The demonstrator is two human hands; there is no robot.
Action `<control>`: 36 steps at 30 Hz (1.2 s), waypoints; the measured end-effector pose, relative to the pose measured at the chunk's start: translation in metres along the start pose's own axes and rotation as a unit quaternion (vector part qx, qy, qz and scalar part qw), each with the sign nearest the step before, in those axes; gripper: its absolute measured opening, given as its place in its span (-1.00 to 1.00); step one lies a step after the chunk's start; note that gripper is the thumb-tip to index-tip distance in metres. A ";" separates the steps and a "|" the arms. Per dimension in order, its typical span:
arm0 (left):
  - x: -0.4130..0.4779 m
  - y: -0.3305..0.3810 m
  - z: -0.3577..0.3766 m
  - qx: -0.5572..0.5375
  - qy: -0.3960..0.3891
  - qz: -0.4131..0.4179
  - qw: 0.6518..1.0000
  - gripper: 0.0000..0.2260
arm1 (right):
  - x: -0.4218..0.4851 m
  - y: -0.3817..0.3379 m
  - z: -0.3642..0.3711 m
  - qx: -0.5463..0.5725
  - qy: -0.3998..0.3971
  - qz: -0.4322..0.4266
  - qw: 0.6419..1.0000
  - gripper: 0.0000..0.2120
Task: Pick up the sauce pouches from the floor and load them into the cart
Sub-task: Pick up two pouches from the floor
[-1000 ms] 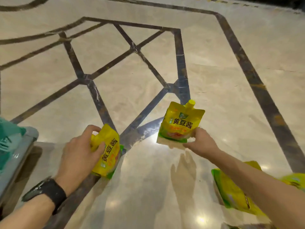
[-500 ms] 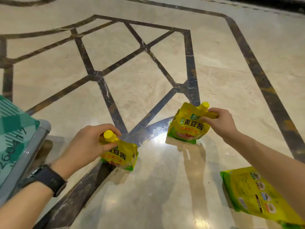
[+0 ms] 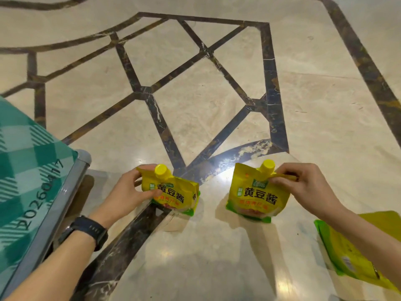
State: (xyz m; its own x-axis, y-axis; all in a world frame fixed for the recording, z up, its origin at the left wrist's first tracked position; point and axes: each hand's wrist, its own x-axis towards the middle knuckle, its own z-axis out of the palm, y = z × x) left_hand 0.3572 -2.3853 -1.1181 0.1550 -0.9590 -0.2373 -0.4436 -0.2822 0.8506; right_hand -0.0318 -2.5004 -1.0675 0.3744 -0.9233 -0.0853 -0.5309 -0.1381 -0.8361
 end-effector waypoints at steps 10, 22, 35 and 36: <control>0.012 -0.003 0.013 -0.001 -0.038 -0.008 0.999 -0.44 | -0.031 0.035 0.027 0.134 -0.091 0.191 0.968 -0.49; 0.003 0.000 0.041 -0.103 -0.012 -0.053 0.993 -0.50 | -0.024 0.045 0.028 0.151 -0.049 0.213 0.964 -0.48; 0.009 -0.028 0.063 -0.180 -0.065 -0.149 0.970 -0.36 | -0.010 0.049 0.024 0.155 -0.060 0.215 0.963 -0.49; 0.009 -0.031 0.062 -0.175 -0.070 -0.149 0.971 -0.22 | -0.006 0.047 0.022 0.155 -0.073 0.212 0.962 -0.50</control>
State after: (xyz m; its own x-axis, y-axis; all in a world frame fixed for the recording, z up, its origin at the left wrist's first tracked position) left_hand 0.3179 -2.3872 -1.1757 0.0979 -0.8370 -0.5383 -0.0655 -0.5452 0.8357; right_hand -0.0425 -2.4931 -1.1180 0.2883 -0.8104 -0.5100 -0.4162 0.3736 -0.8289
